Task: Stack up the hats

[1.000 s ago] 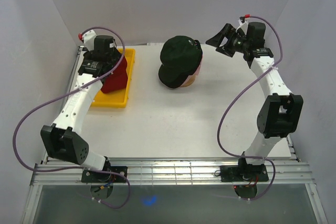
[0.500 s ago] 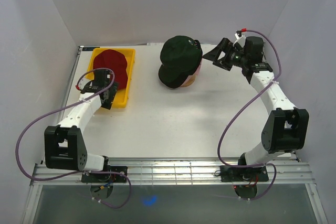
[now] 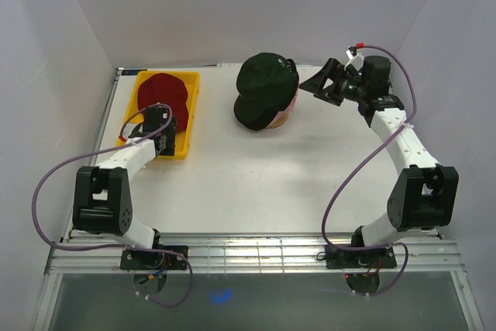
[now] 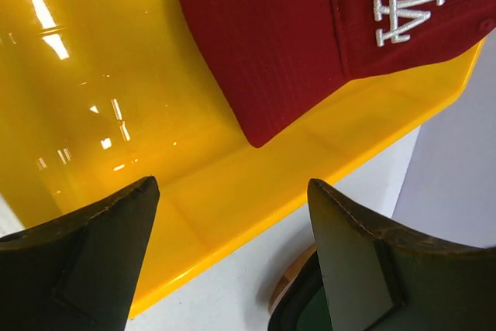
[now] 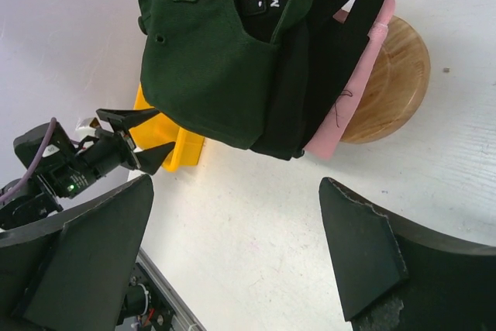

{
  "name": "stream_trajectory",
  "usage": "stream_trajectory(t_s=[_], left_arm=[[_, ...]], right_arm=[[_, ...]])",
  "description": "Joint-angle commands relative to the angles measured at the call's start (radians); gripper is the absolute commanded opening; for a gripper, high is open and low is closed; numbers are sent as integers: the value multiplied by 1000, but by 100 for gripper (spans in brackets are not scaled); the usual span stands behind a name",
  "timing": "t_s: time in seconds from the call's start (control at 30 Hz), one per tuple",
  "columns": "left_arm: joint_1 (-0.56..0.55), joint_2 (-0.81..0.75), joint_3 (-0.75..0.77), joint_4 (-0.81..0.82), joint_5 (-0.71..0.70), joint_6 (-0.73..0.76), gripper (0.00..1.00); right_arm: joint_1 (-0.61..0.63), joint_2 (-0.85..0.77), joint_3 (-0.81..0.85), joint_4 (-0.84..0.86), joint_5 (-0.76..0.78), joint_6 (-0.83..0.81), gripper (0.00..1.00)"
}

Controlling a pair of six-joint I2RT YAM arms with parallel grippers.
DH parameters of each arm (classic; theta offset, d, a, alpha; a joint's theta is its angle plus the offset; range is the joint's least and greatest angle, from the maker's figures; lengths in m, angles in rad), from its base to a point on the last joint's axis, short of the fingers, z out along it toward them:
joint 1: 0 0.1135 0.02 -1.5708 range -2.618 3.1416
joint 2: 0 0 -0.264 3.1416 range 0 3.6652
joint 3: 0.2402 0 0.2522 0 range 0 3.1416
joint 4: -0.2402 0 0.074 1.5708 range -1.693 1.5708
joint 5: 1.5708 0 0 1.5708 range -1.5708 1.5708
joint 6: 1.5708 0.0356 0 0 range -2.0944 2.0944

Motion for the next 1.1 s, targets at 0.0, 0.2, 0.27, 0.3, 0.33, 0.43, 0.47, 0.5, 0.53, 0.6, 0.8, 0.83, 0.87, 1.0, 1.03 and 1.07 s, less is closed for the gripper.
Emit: stream_trajectory(t_s=[0.0, 0.2, 0.27, 0.3, 0.33, 0.43, 0.47, 0.5, 0.53, 0.6, 0.8, 0.83, 0.87, 1.0, 1.03, 1.07], left_arm=[[-1, 13, -1, 80, -52, -73, 88], [1, 91, 19, 111, -71, -83, 90], [2, 113, 24, 120, -69, -89, 90], [4, 126, 25, 129, -68, -94, 91], [2, 131, 27, 134, -71, -97, 91], [2, 147, 28, 146, -83, -109, 92], [2, 148, 25, 157, -91, -111, 92], [4, 148, 22, 163, -97, -109, 92], [2, 150, 22, 166, -106, -106, 92], [10, 156, 31, 170, -106, -97, 91], [16, 154, 53, 172, -121, -70, 77], [16, 151, 62, 172, -126, -56, 74], [19, 142, 66, 172, -133, -53, 67], [28, 125, 71, 198, -121, -34, 52], [30, 125, 74, 201, -117, -25, 47], [30, 124, 85, 203, -111, -10, 42]], right_arm=[[0, -12, 11, 22, -30, -26, 93], [-2, -4, 6, 23, -35, -40, 92], [0, -1, 9, 22, -36, -44, 92], [0, -1, 12, 20, -38, -46, 92], [-2, 0, 14, 17, -38, -49, 92], [-2, 3, 23, 14, -39, -55, 92], [0, 3, 23, 22, -39, -55, 92], [-2, 3, 22, 26, -46, -52, 92], [-2, 3, 20, 33, -49, -49, 92], [0, 3, 9, 54, -52, -41, 92], [0, 3, 5, 72, -50, -35, 91], [-2, 2, 3, 79, -52, -32, 91], [-2, 0, 0, 83, -53, -29, 91], [0, -1, -5, 92, -59, -23, 90], [0, -1, -5, 94, -59, -23, 90], [-2, -1, -6, 92, -59, -23, 90]])
